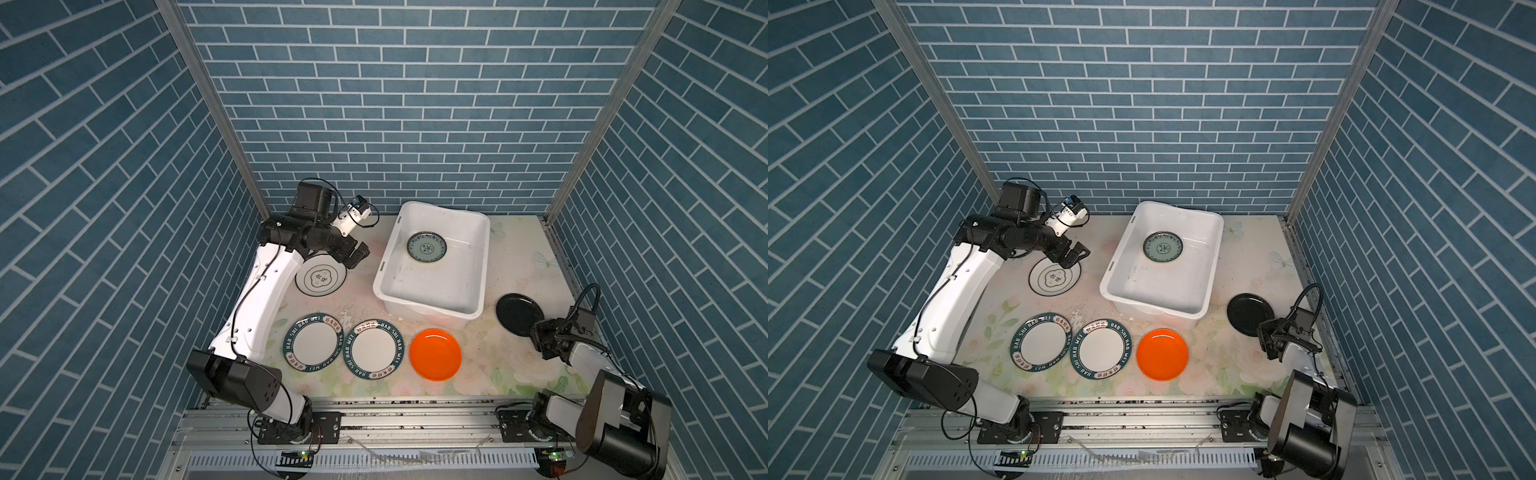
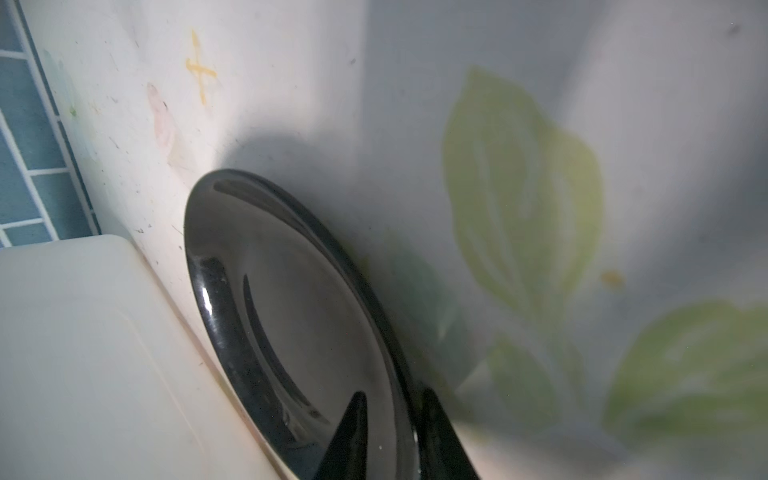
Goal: Place the plates into the plastic bin on the countertop
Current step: 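Close the right gripper on the black plate's rim and tilt it up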
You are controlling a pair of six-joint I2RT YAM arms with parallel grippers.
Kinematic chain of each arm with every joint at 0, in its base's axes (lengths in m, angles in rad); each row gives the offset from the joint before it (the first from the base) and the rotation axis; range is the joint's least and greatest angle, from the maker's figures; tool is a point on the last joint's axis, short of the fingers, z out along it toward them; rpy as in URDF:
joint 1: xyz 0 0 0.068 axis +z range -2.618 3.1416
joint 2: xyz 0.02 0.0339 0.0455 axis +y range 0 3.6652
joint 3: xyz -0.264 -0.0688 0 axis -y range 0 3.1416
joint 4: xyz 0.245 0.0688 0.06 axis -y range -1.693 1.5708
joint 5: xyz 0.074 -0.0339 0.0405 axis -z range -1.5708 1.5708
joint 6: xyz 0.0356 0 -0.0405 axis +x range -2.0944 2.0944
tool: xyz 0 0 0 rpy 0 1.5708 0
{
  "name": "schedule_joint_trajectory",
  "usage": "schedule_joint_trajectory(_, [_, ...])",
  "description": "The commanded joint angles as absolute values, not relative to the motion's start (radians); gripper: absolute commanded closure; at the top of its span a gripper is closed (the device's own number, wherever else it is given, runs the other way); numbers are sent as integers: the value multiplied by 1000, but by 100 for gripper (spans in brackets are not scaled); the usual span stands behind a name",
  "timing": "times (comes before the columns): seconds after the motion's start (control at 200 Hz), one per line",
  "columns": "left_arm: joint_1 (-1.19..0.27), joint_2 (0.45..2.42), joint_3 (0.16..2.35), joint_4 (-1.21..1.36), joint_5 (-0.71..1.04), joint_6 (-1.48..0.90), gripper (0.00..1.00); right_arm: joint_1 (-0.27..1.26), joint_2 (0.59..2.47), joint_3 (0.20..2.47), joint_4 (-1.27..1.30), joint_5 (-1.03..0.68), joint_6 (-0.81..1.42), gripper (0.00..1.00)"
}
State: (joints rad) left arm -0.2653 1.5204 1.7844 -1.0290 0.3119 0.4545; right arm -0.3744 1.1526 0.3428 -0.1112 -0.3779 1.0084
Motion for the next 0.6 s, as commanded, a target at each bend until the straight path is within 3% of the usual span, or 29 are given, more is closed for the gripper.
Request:
schedule_joint_trajectory(0.0, [-272,1518,1768,-1014,322,441,0,-377,1183,281,-189,-332,1042,78])
schedule_joint_trajectory(0.595, [-271,1496,1748,-1003,306,447,0,-377,1233,284,-93,-350,1053,94])
